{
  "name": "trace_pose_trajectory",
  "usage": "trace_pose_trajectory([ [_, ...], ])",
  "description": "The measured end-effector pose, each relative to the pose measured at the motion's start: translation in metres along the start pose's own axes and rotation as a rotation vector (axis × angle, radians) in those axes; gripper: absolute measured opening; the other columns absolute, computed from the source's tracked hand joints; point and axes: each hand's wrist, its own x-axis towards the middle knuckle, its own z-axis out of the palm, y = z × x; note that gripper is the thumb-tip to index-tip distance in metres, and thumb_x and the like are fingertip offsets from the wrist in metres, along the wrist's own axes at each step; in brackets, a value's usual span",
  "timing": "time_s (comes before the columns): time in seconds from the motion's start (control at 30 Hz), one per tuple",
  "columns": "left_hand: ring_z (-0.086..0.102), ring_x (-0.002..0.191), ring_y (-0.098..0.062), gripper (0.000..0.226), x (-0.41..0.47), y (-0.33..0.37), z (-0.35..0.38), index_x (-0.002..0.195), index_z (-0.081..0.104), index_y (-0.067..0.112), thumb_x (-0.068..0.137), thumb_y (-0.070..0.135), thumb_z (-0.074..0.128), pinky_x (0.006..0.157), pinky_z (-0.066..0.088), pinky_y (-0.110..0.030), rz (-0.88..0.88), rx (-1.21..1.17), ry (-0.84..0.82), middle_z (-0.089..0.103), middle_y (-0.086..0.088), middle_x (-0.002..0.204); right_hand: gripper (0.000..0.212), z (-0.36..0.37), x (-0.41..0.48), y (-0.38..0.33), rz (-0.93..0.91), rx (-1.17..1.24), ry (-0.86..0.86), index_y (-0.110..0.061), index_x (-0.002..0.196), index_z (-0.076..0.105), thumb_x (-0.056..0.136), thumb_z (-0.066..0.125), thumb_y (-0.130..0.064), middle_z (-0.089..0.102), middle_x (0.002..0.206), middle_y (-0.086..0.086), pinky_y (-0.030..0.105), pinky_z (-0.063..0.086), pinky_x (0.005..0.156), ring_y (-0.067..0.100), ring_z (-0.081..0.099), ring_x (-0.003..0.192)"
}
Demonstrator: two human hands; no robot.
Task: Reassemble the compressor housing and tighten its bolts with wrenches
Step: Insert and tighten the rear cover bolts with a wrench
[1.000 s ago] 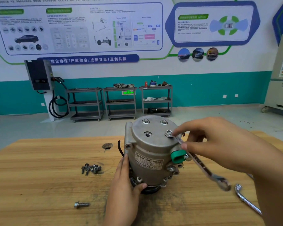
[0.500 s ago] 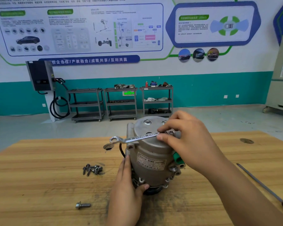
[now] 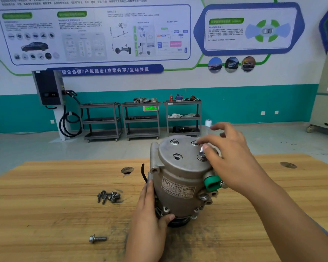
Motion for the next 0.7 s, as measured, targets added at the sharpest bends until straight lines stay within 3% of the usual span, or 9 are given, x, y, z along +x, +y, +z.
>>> trace_pose_trajectory([
  [0.1,0.028,0.139,-0.006,0.103,0.000,-0.001,-0.001,0.149,0.009,0.034,0.073,0.015,0.077,0.113,0.028,-0.035,0.010,0.003,0.002,0.017,0.017,0.155,0.028,-0.012,0.005,0.011,0.041,-0.102,-0.063,-0.026,0.113,0.063,0.097,0.040,-0.026,0.051,0.130,-0.006,0.041,0.034,0.102,0.017,0.038,0.121],
  [0.2,0.028,0.138,-0.006,0.104,-0.001,-0.002,-0.002,0.149,0.009,0.035,0.073,0.014,0.077,0.113,0.028,-0.034,0.011,-0.004,0.003,0.017,0.018,0.155,0.018,-0.027,0.004,0.019,0.068,-0.043,-0.138,-0.031,0.101,0.064,0.095,0.046,-0.031,0.064,0.107,-0.009,0.032,0.044,0.079,0.009,0.054,0.096],
  [0.27,0.028,0.138,-0.005,0.104,-0.001,-0.002,-0.002,0.149,0.008,0.036,0.073,0.016,0.077,0.114,0.027,-0.034,0.013,0.002,0.008,0.016,0.020,0.155,0.010,-0.036,0.002,0.021,0.057,-0.013,-0.209,-0.036,0.086,0.058,0.090,0.051,-0.042,0.060,0.097,-0.015,0.022,0.039,0.064,-0.001,0.051,0.083],
  [0.33,0.028,0.138,-0.004,0.104,-0.001,-0.002,-0.002,0.149,0.008,0.037,0.074,0.016,0.077,0.114,0.027,-0.034,0.016,0.002,0.007,0.016,0.021,0.154,0.011,-0.044,0.000,0.023,0.043,-0.047,-0.288,-0.040,0.079,0.055,0.083,0.055,-0.050,0.051,0.095,-0.018,0.022,0.038,0.064,-0.001,0.052,0.083],
  [0.43,0.027,0.138,-0.004,0.104,-0.001,-0.002,-0.001,0.149,0.009,0.037,0.073,0.015,0.077,0.114,0.026,-0.033,0.013,-0.001,0.006,0.016,0.021,0.154,0.009,-0.054,-0.002,0.025,0.028,-0.147,-0.384,-0.042,0.078,0.055,0.085,0.060,-0.043,0.053,0.091,-0.016,0.023,0.040,0.066,0.001,0.052,0.083],
  [0.57,0.031,0.137,-0.006,0.104,-0.001,-0.003,-0.002,0.149,0.010,0.036,0.073,0.015,0.078,0.113,0.028,-0.035,0.003,-0.002,0.000,0.018,0.019,0.154,0.017,-0.064,-0.007,0.024,-0.007,-0.211,-0.386,-0.042,0.103,0.061,0.089,0.058,-0.035,0.056,0.085,-0.019,0.016,0.038,0.063,0.000,0.051,0.079],
  [0.7,0.033,0.136,-0.007,0.105,-0.001,-0.004,-0.002,0.149,0.011,0.036,0.072,0.013,0.078,0.112,0.030,-0.035,0.002,-0.011,-0.004,0.019,0.018,0.154,0.049,-0.069,-0.016,0.011,-0.043,-0.071,-0.478,-0.066,0.112,0.035,0.086,0.061,-0.032,0.060,0.084,-0.027,0.023,0.049,0.058,-0.004,0.058,0.070],
])
